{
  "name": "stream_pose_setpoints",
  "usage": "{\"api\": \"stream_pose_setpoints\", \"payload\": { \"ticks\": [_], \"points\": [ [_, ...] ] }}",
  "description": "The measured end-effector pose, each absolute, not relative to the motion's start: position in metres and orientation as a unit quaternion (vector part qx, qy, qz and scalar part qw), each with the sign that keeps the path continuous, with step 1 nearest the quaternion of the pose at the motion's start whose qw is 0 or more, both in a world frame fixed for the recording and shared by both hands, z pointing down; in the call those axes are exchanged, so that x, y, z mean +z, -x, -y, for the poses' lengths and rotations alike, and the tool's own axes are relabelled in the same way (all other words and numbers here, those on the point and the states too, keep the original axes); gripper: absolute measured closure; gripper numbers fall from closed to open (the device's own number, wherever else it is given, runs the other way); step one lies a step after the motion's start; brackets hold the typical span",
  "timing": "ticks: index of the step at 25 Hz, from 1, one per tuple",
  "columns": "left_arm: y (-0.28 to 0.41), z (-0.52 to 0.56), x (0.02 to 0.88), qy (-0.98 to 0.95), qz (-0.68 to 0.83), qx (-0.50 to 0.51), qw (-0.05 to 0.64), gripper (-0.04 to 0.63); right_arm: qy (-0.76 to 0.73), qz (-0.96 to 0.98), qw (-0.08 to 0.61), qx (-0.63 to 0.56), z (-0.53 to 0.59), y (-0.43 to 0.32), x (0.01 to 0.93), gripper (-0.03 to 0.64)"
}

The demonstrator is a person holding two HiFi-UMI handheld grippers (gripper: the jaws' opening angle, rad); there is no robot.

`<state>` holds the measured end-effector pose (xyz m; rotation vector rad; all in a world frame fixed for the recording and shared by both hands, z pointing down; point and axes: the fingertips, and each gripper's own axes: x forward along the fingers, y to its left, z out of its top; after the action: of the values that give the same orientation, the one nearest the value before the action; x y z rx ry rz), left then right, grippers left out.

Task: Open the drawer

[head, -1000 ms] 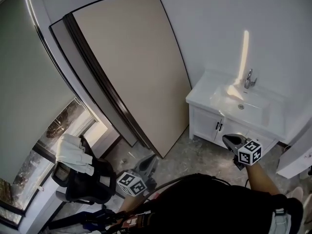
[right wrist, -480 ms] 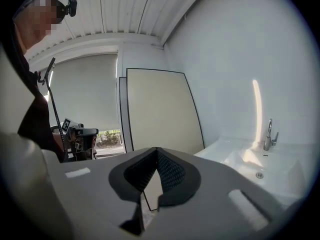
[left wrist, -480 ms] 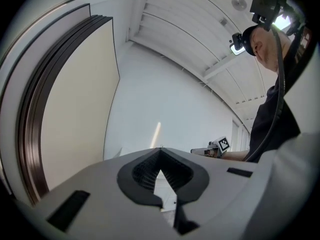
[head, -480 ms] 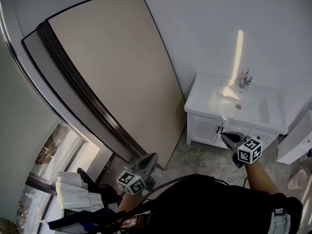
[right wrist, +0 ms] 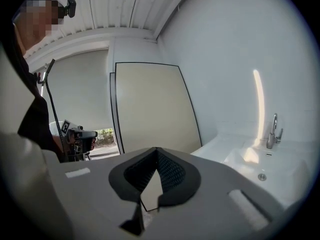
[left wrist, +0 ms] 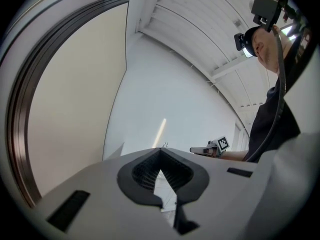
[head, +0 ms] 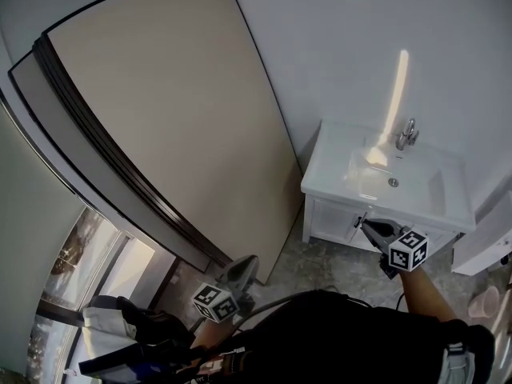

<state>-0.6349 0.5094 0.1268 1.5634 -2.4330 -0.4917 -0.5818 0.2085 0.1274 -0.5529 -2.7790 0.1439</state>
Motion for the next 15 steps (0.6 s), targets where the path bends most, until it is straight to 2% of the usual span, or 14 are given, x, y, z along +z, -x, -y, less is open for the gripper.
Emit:
{"api": "stream_pose_setpoints", "payload": {
  "ticks": [15],
  "points": [
    [0.780, -0.342, 0.092, -0.462, 0.868, -0.166, 0.066, 0.604, 0.283, 0.950, 0.129, 0.024, -0.048, 0.775, 0.103, 0.615]
  ]
}}
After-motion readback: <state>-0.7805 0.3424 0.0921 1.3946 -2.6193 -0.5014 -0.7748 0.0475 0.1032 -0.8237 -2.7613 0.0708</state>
